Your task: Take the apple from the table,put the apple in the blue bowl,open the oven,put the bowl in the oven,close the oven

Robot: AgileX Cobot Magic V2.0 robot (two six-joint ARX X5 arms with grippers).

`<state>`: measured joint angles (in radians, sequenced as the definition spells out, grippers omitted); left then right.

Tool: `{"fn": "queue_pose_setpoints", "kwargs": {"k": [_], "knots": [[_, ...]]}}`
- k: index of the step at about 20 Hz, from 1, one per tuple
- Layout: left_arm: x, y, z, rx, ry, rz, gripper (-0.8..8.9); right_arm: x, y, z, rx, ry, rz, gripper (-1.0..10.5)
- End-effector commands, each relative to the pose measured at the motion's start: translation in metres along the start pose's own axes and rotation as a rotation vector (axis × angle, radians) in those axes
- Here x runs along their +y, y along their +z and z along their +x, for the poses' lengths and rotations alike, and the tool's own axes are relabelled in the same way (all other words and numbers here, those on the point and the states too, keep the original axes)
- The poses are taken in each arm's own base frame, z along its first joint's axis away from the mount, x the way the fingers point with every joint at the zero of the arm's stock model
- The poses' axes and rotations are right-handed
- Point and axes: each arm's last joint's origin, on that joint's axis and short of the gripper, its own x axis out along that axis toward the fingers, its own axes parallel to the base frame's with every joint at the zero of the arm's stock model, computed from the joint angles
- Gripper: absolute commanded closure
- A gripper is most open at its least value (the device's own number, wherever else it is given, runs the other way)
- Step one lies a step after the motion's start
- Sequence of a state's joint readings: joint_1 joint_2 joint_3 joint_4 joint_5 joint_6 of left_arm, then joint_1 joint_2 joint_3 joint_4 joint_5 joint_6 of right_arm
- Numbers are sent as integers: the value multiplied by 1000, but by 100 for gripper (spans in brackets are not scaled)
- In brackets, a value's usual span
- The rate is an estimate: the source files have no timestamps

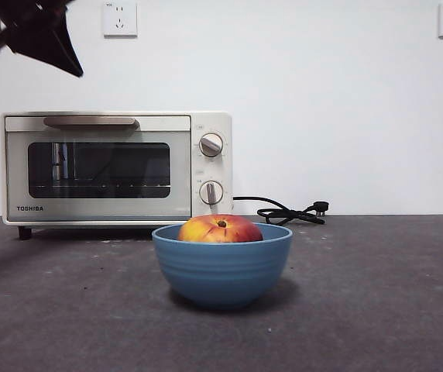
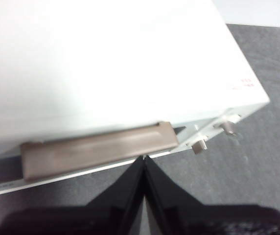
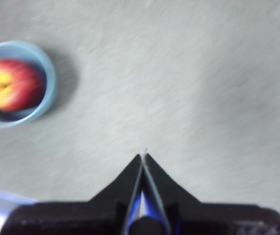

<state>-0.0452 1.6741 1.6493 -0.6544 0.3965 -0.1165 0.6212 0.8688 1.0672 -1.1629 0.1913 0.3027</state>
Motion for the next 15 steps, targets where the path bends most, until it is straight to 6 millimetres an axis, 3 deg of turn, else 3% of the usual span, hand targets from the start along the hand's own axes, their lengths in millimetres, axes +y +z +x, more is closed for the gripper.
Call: {"fn": "queue_pose_setpoints", "kwargs": {"k": [1,7,15], "knots": [[8,5,13,-3,3,-35,818,-3,-22,6,-11,105,85,954],[23,-2,43,61,20,-72,818,-12,-60,14,-14,129,190,954],[29,-8,52,103,81,-80,819,-12,-61,17,-18,136,228,954]]}}
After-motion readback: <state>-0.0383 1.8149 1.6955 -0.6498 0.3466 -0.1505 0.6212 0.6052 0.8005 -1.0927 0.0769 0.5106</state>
